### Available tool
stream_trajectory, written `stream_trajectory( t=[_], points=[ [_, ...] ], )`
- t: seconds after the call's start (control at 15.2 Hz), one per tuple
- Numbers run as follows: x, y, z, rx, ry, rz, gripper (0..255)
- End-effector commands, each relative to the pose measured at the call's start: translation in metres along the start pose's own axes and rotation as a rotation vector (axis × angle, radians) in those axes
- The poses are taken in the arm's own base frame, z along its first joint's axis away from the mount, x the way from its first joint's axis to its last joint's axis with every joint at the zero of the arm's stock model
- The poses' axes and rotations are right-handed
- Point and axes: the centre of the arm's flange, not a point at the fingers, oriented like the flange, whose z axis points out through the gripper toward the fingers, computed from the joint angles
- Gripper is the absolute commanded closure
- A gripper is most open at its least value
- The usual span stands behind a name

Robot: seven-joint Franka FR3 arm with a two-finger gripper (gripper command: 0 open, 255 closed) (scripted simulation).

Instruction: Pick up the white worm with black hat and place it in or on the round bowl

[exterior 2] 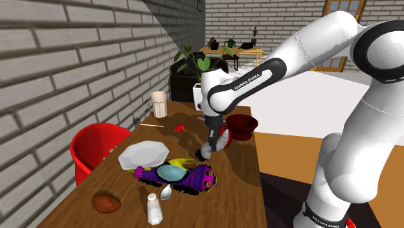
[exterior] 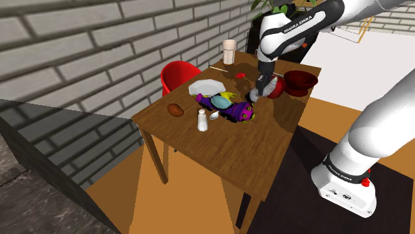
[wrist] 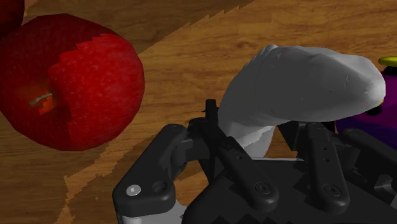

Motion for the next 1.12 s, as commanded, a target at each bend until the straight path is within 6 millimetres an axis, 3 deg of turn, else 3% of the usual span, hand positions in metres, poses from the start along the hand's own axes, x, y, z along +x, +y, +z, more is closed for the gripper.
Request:
stream_trajectory(
  t=[0.0,1.06],
  points=[
    [-0.001,0.000,-0.012,0.000,0.000,0.000,255],
    [-0.007,0.000,-0.096,0.000,0.000,0.000,255]
  ],
)
